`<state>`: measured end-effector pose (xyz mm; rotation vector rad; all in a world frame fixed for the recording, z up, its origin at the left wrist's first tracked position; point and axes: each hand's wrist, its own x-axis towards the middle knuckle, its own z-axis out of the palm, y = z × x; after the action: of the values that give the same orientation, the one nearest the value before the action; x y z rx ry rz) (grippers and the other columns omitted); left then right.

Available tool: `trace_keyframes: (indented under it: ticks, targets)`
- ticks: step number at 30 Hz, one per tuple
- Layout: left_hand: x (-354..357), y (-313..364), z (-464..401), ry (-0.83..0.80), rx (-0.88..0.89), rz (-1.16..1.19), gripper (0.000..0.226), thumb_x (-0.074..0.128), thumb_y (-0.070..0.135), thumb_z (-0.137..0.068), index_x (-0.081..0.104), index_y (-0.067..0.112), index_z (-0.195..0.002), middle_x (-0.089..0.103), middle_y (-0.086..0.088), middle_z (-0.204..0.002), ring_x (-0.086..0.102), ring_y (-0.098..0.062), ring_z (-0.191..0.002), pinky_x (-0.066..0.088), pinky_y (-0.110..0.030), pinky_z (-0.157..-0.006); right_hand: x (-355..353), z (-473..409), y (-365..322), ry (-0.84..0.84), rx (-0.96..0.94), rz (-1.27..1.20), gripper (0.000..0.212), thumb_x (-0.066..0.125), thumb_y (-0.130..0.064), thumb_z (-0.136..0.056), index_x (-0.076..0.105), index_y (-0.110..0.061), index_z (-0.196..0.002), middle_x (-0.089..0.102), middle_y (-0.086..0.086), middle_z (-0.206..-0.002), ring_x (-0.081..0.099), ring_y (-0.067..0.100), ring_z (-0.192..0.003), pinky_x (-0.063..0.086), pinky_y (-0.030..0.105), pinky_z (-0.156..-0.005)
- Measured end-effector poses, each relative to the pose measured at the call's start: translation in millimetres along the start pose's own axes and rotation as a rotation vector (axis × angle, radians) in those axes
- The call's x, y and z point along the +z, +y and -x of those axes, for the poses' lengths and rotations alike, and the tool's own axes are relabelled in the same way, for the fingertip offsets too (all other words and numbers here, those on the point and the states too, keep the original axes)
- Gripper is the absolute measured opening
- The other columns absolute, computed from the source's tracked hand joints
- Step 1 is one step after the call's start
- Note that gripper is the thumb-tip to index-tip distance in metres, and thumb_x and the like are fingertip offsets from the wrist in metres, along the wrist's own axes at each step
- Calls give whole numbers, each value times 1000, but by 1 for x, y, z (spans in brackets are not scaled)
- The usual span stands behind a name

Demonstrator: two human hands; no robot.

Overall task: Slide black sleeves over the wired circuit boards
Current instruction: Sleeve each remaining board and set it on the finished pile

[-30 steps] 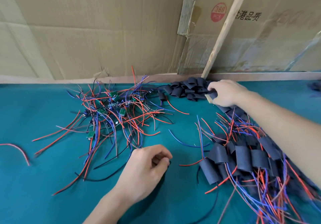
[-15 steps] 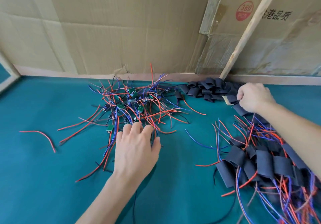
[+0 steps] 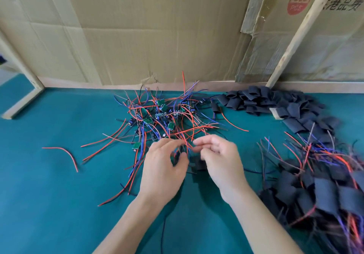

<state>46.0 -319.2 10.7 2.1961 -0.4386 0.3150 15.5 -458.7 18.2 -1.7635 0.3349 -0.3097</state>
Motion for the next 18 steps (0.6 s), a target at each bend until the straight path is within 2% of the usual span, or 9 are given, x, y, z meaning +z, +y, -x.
trace_keyframes:
  ticks: [3, 6, 8, 9, 11, 13, 14, 16, 18]
  targets:
    - [-3, 8, 1, 11, 63, 94, 24, 63, 16, -82, 79, 25, -98, 68, 17, -92, 58, -6, -80, 41, -13, -72, -4, -4, 9, -16, -46, 38, 52, 51, 5, -82, 73, -36, -104, 78, -10, -91, 58, 9, -66, 45, 27, -67]
    - [1, 14, 6, -8, 94, 182, 25, 61, 15, -82, 79, 26, -95, 70, 16, -89, 60, -9, -75, 46, -18, -66, -12, -5, 9, -147, -73, 16, 66, 45, -5, -74, 69, -51, -115, 76, -15, -107, 60, 3, -73, 49, 23, -69]
    - [4, 18, 10, -33, 117, 191, 25, 61, 13, -83, 79, 24, -96, 69, 14, -87, 60, -12, -73, 49, -23, -67, -16, -8, 6, -248, -81, -3, 70, 42, -4, -72, 72, -48, -117, 75, -21, -111, 66, -3, -91, 50, 19, -77]
    - [4, 19, 11, -49, 131, 188, 25, 61, 12, -83, 79, 24, -95, 69, 13, -86, 61, -13, -74, 50, -25, -68, -17, -10, 5, -290, -72, 1, 69, 42, -4, -71, 74, -46, -116, 75, -23, -106, 67, 2, -92, 50, 22, -79]
    - [6, 18, 12, -68, 149, 184, 25, 61, 9, -81, 78, 23, -93, 68, 12, -85, 62, -15, -74, 51, -27, -70, -17, -13, 5, -327, -28, 28, 61, 44, -11, -70, 78, -44, -110, 72, -22, -83, 59, 18, -76, 49, 33, -74]
    - [5, 16, 11, -57, 150, 209, 24, 61, 8, -81, 77, 23, -93, 68, 10, -83, 63, -16, -73, 51, -27, -70, -16, -13, 4, -341, -3, -22, 56, 45, -13, -68, 80, -39, -103, 76, -19, -89, 61, 24, -79, 51, 35, -76]
    - [5, 15, 11, -43, 140, 235, 23, 62, 8, -83, 76, 23, -94, 69, 10, -83, 63, -16, -72, 51, -26, -69, -16, -13, 4, -339, 8, -63, 56, 45, -12, -66, 81, -37, -102, 77, -16, -93, 62, 21, -78, 52, 33, -75]
    - [7, 12, 8, -14, 88, 308, 20, 61, 8, -86, 70, 25, -95, 69, 10, -83, 64, -17, -72, 51, -23, -66, -18, -15, 4, -310, 61, -198, 58, 46, -9, -61, 82, -32, -99, 78, -11, -90, 55, 12, -65, 46, 24, -61]
    - [9, 7, 5, 0, -9, 348, 16, 59, 11, -88, 65, 26, -89, 70, 8, -83, 65, -18, -73, 53, -26, -66, -22, -18, 5, -304, 128, -411, 57, 46, -5, -58, 83, -22, -98, 79, 0, -100, 49, 9, -59, 43, 21, -56]
